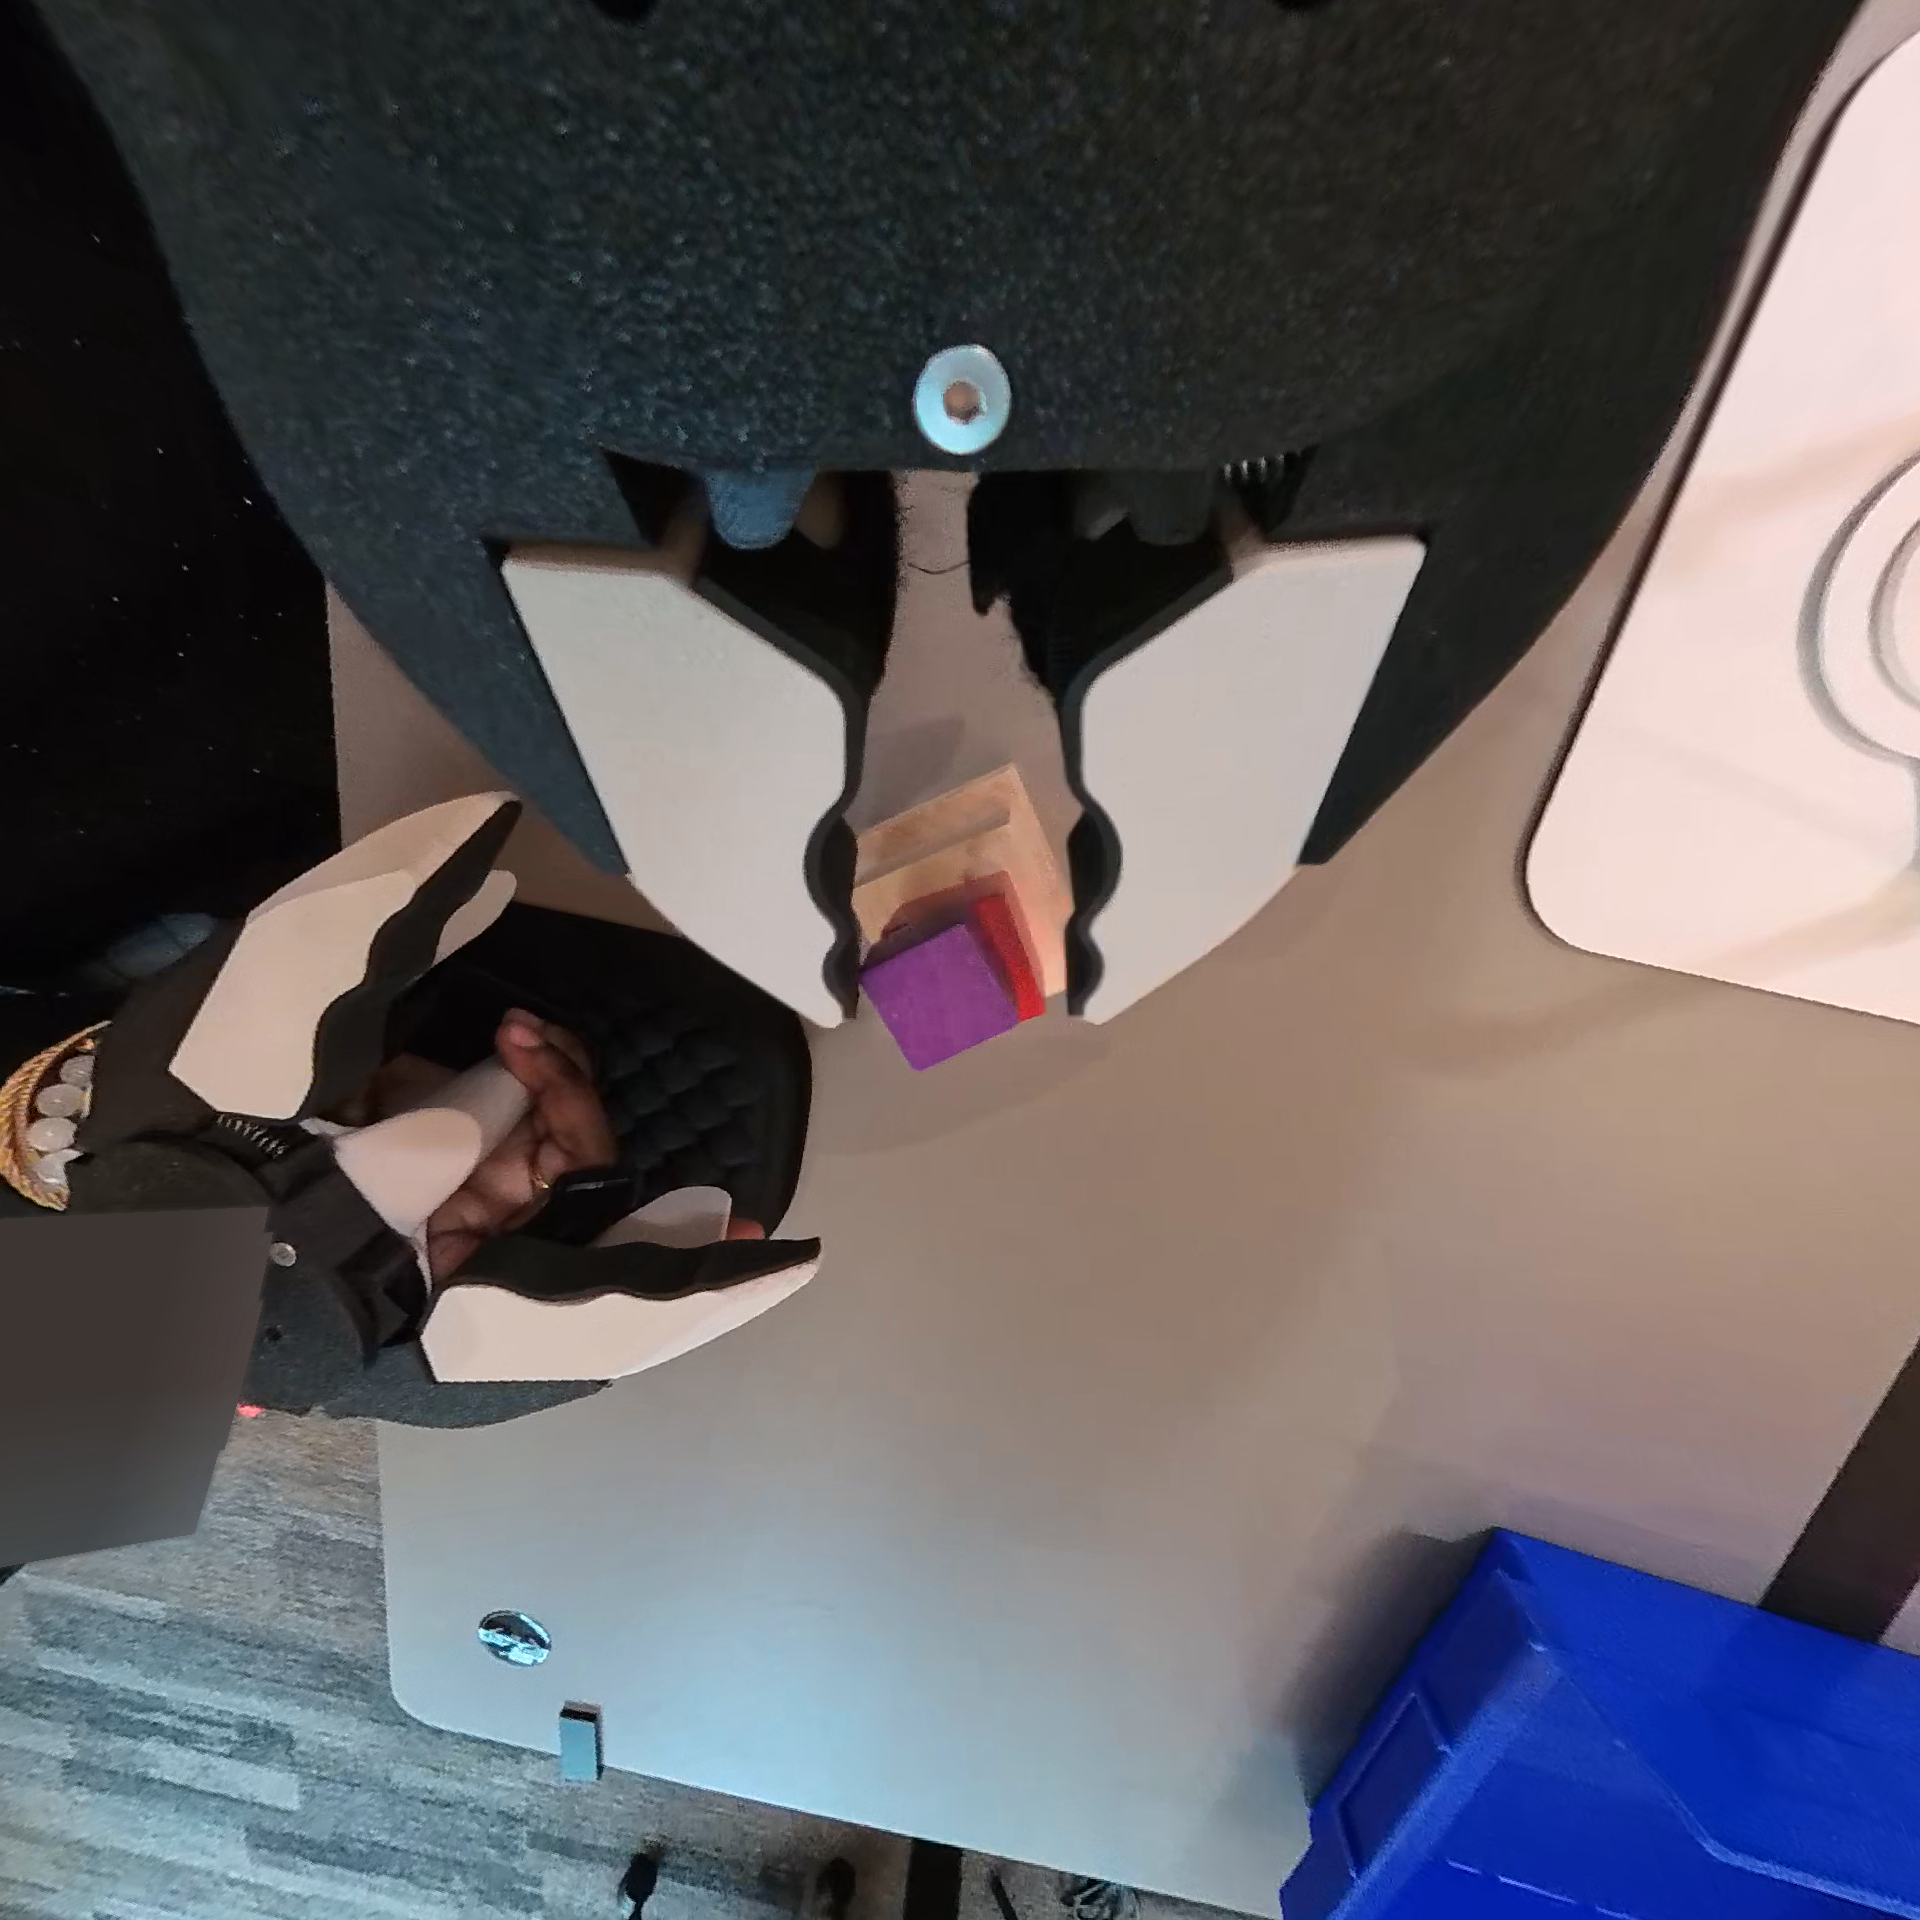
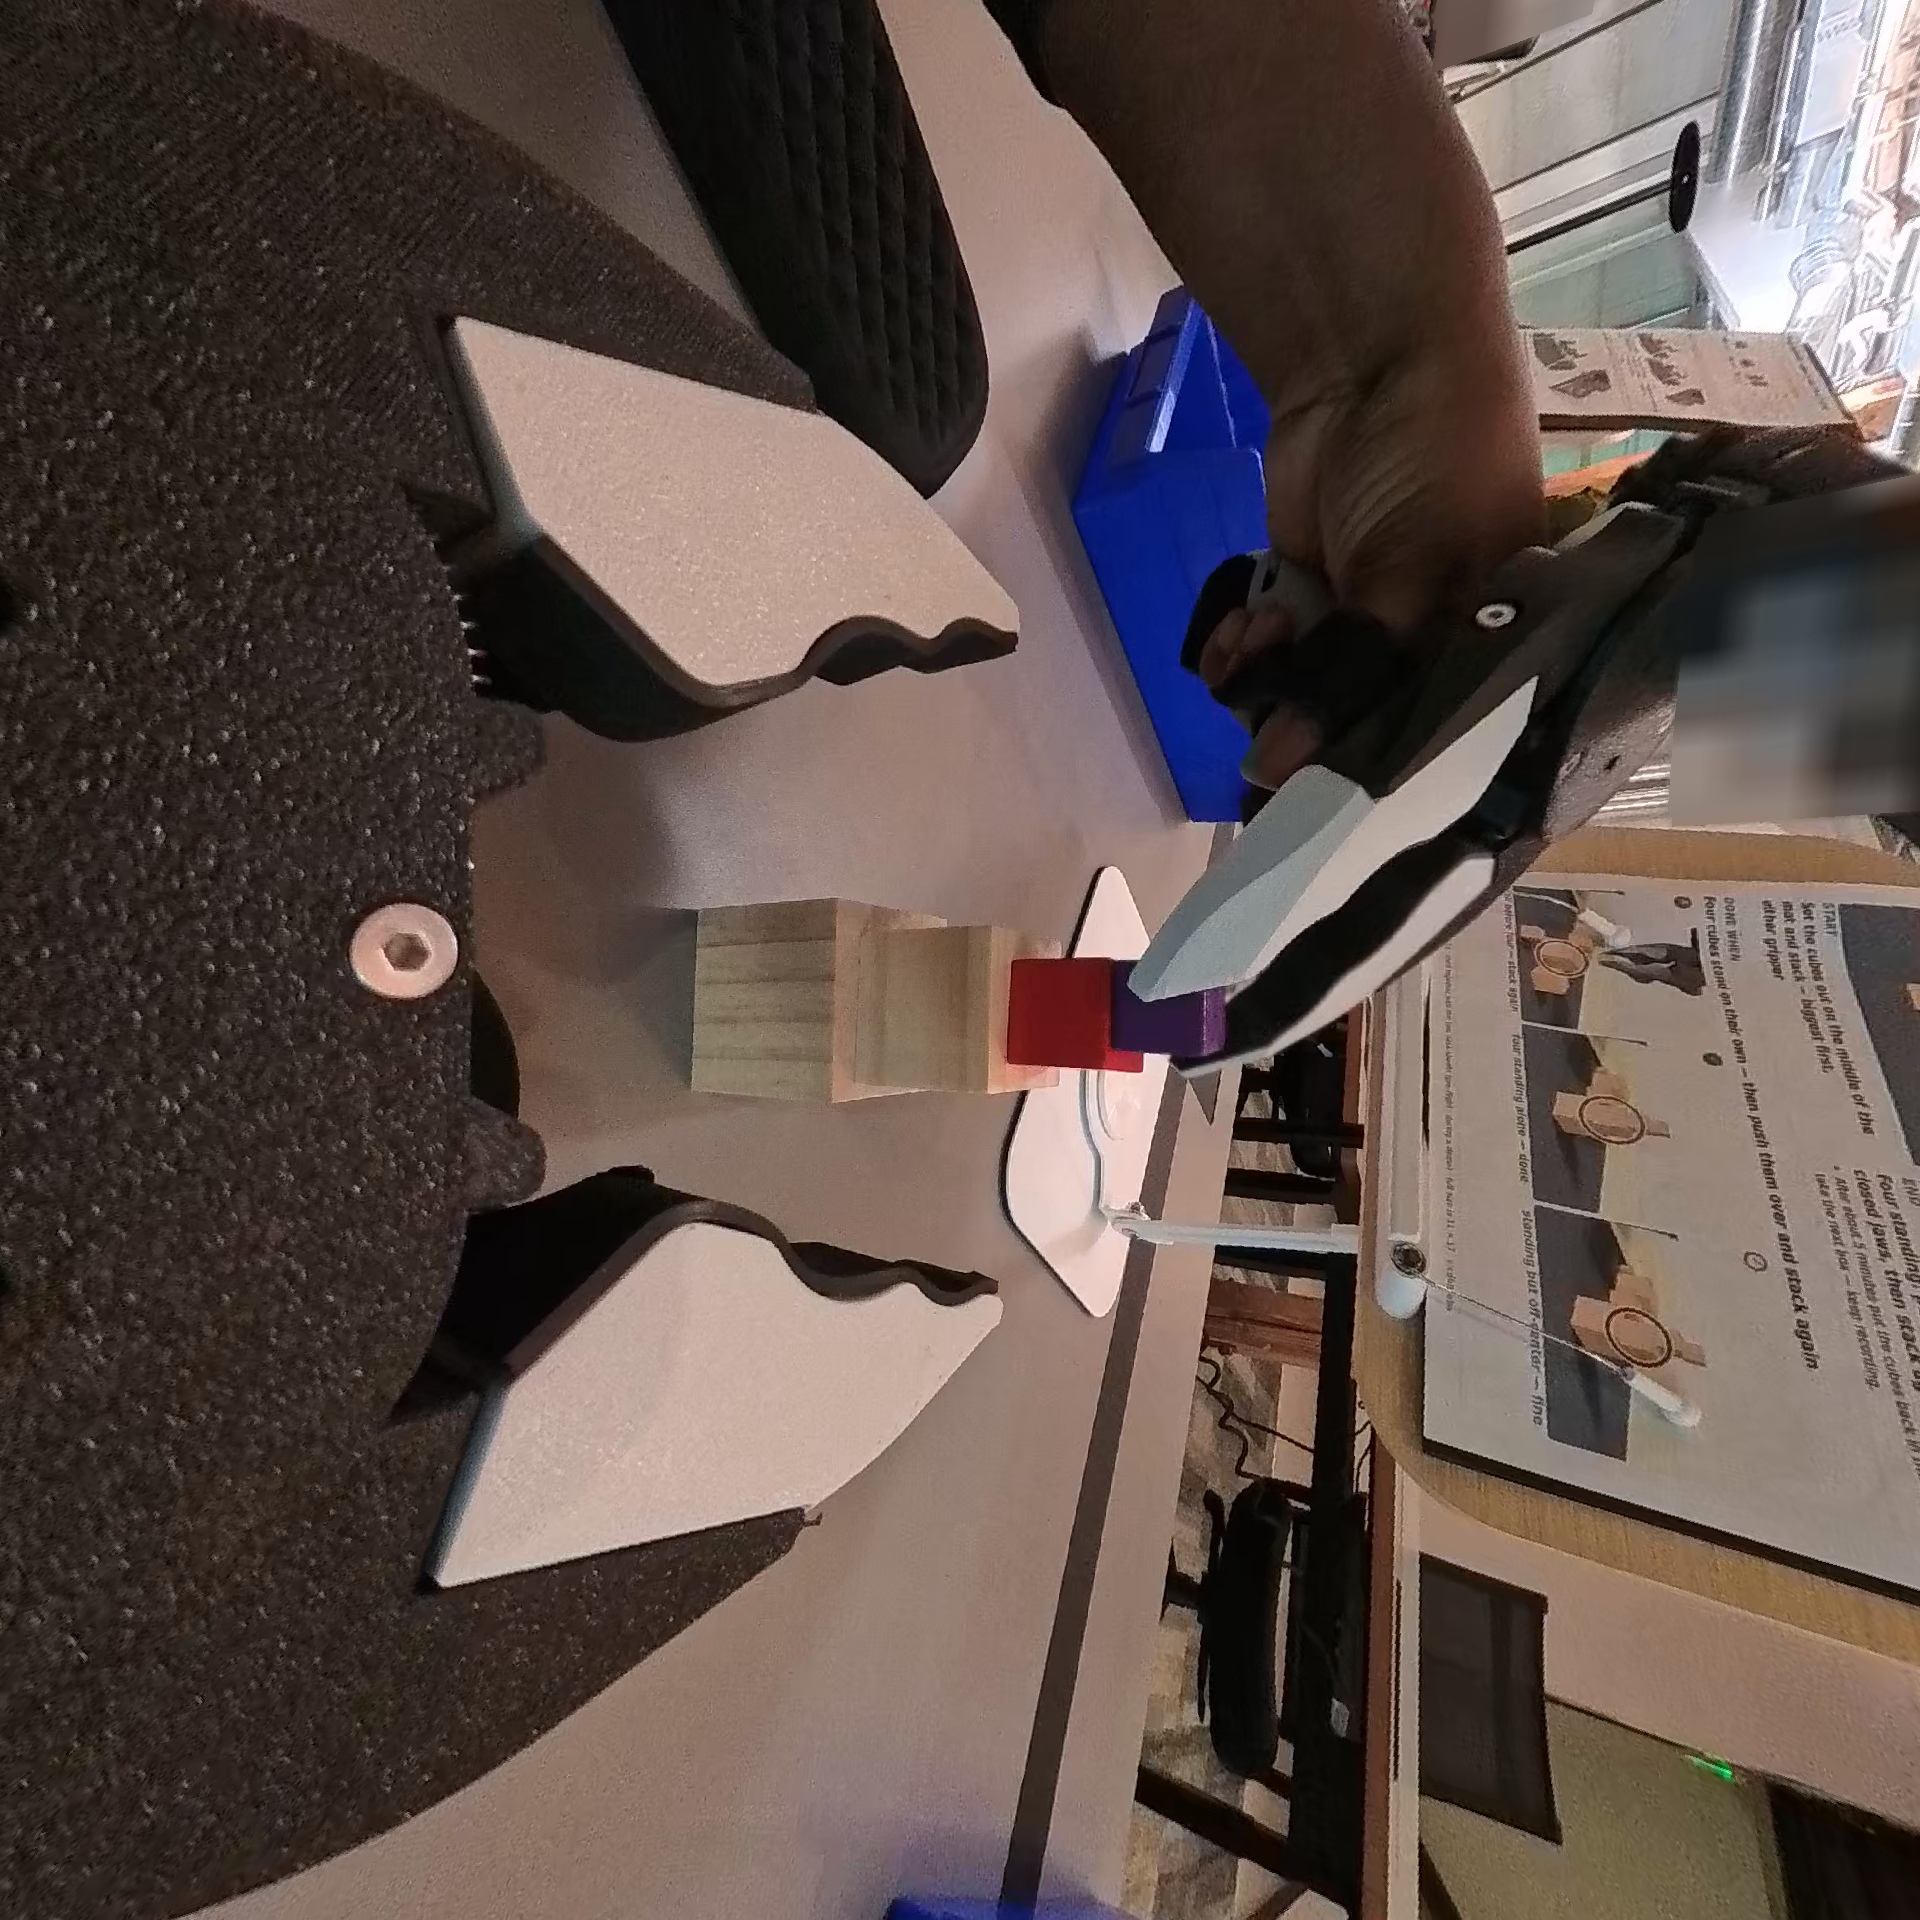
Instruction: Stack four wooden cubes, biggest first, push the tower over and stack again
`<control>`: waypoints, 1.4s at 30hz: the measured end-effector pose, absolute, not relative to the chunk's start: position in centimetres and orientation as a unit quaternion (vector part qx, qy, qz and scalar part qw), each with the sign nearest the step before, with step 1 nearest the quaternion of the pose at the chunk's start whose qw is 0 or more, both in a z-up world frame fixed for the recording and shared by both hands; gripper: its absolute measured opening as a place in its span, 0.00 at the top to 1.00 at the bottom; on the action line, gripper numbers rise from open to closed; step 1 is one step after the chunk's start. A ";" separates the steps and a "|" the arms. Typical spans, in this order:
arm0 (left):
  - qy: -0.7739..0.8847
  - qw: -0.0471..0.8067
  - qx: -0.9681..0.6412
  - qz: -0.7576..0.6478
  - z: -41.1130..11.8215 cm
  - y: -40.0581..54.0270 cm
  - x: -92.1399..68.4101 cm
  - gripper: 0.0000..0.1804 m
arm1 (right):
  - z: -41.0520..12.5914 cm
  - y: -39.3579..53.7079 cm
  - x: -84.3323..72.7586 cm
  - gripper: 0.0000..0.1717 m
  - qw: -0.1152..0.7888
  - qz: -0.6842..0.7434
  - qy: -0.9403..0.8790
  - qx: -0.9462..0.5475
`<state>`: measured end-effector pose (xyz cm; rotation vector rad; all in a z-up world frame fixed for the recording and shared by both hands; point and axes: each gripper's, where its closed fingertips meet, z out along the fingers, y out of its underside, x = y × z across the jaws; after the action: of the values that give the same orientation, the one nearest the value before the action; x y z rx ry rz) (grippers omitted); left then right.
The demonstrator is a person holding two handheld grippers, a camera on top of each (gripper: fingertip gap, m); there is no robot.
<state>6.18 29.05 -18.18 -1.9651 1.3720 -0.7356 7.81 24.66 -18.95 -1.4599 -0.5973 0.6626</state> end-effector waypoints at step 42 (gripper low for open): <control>0.535 0.396 -0.712 -0.224 -17.1 30.1 5.5 0.70 | -19.0 24.7 7.8 0.38 0.655 0.293 -0.262 -0.646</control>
<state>5.54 30.12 -17.05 -1.8045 1.3557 -0.5667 7.80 24.73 -18.96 -1.4639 -0.5939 0.6636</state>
